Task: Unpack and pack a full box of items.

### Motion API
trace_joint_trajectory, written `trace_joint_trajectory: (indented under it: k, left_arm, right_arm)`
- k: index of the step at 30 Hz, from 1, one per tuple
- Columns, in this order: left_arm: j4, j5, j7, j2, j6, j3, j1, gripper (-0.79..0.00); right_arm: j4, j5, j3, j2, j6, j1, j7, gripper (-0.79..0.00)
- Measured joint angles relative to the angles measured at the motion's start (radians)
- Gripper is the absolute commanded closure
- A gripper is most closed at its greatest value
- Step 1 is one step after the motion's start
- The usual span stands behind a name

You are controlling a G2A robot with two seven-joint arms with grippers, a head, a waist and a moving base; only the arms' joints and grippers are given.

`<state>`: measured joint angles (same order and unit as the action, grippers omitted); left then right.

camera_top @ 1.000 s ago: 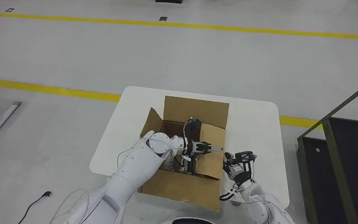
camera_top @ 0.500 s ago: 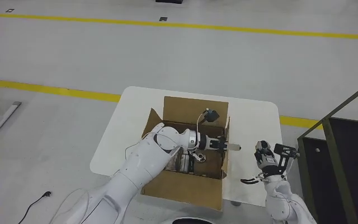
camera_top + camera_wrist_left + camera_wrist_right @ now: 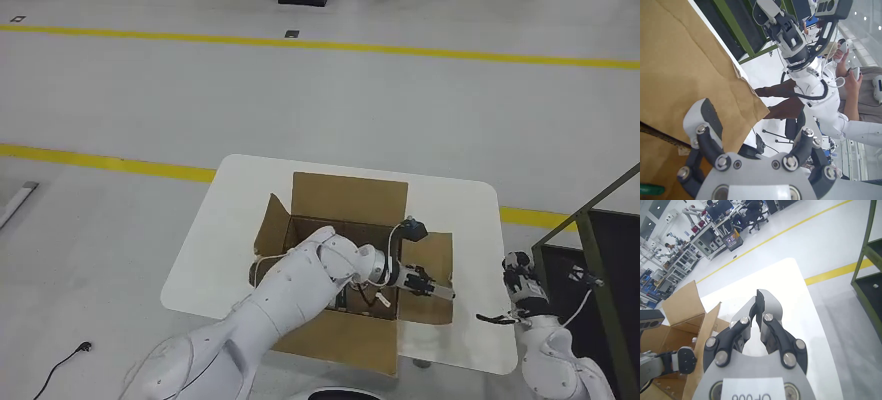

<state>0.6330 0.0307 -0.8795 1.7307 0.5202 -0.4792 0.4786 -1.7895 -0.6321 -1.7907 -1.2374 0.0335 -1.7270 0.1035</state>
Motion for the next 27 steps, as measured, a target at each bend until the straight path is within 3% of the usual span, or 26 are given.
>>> trace_joint_trajectory:
  k: [2, 12, 19, 27]
  left_arm:
    - [-0.033, -0.003, 0.006, 0.013, 0.003, 0.005, -0.009, -0.785]
    - [-0.125, -0.012, 0.013, 0.053, 0.035, 0.006, -0.037, -0.785]
    - [-0.154, -0.01, 0.007, 0.068, 0.056, -0.002, -0.044, -0.785]
    - [-0.176, -0.013, -0.006, 0.082, 0.07, -0.011, -0.047, -0.785]
  right_arm:
    - [0.007, 0.048, -0.001, 0.001, 0.022, 0.003, 0.05, -0.28]
    - [0.132, 0.298, 0.035, -0.002, 0.096, 0.071, 0.231, -0.274]
    - [0.162, 0.423, 0.07, -0.006, 0.133, 0.108, 0.262, -0.329]
    - [0.151, 0.494, 0.075, -0.004, 0.167, 0.111, 0.298, -0.314]
